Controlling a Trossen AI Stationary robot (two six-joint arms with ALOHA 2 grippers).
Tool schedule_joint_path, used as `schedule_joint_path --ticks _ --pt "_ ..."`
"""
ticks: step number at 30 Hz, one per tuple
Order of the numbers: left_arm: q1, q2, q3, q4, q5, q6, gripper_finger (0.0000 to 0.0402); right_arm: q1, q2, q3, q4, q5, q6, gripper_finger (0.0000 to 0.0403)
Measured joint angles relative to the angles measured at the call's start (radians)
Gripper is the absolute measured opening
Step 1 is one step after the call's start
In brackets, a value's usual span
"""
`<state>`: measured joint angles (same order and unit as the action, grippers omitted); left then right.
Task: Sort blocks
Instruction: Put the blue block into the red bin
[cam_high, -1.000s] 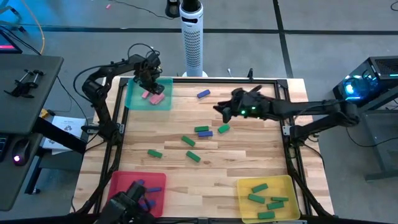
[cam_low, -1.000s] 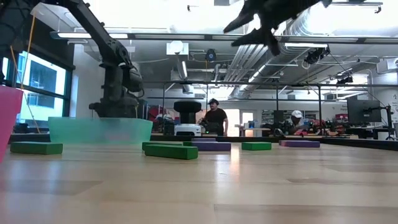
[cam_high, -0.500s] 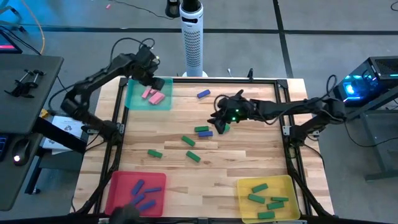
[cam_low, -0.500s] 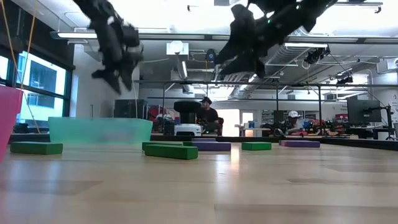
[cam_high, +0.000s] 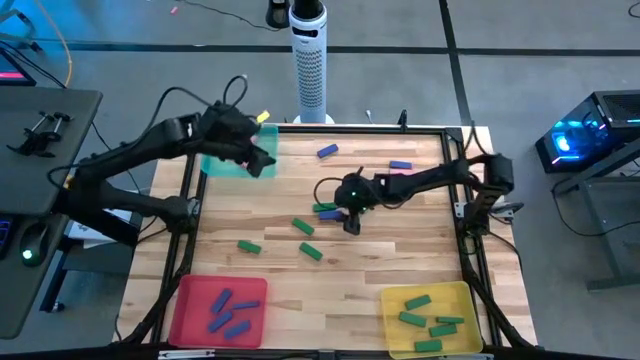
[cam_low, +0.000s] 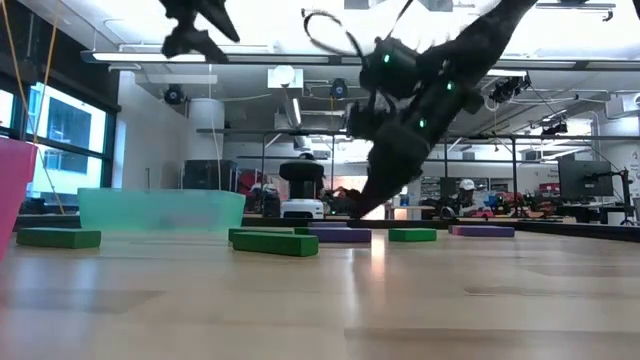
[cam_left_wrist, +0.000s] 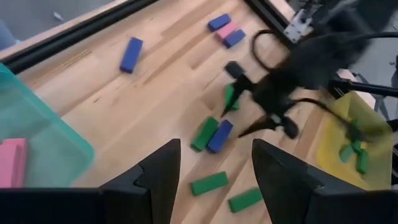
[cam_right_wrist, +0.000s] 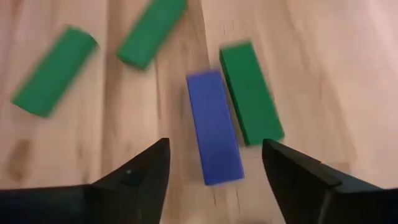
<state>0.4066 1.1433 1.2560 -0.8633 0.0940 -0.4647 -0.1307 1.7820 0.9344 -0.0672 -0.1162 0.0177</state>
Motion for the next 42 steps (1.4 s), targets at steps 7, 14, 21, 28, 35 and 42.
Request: schedule_joint_path --ticks 7,14,21,28,35,42 --pt "-0.174 -0.042 0.000 -0.002 -0.189 -0.041 0.0184 0.021 0.074 0.002 -0.002 0.049 -0.039 0.0228" --pt "-0.256 -0.023 0.000 0.004 -0.264 0.013 0.0184 0.058 0.102 0.004 0.008 0.059 -0.038 0.0102" --pt "-0.271 -0.029 -0.190 0.242 -0.203 0.117 0.0184 0.088 -0.009 -0.006 -0.027 0.047 0.264 0.0054" --pt "-0.306 -0.008 -0.459 0.799 0.014 0.282 0.0184 0.138 -0.238 -0.002 0.043 0.103 0.380 0.0054" --pt "-0.308 0.044 -0.554 1.171 0.053 0.276 0.0197 0.198 -0.388 -0.001 0.244 0.312 0.467 0.0054" --pt "-0.301 0.099 -0.555 1.478 0.064 0.205 0.0245 0.223 -0.387 0.000 0.612 0.350 0.360 0.0054"
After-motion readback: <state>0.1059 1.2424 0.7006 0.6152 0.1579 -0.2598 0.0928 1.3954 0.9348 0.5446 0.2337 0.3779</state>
